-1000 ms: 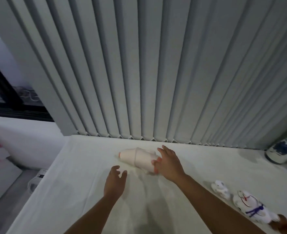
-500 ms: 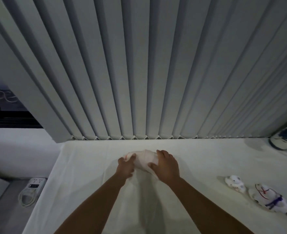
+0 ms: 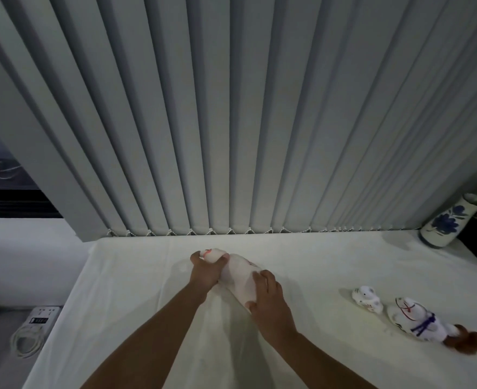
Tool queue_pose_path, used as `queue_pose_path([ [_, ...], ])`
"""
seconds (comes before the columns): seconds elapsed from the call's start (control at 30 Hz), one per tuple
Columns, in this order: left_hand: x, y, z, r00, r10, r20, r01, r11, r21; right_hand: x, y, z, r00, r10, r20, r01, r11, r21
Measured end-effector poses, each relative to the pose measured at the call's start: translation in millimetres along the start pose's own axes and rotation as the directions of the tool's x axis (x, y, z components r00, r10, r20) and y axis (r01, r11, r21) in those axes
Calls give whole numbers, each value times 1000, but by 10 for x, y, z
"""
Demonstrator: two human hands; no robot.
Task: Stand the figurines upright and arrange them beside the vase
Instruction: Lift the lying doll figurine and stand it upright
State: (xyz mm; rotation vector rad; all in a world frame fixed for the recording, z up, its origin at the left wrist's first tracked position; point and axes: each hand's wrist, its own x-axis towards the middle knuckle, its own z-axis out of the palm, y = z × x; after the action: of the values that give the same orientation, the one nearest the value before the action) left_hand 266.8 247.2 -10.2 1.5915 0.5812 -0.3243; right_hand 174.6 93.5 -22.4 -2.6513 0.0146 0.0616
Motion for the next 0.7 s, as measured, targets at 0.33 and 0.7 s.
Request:
queue_pose_path([
  [0.33, -574, 1, 83, 985, 171, -34, -168, 983, 76, -147, 276, -355, 993, -104, 51, 97, 987, 131],
  [0.7, -1089, 165, 291, 926, 324, 194, -357, 919, 167, 98, 426, -846, 903, -223, 367, -27, 823, 568],
])
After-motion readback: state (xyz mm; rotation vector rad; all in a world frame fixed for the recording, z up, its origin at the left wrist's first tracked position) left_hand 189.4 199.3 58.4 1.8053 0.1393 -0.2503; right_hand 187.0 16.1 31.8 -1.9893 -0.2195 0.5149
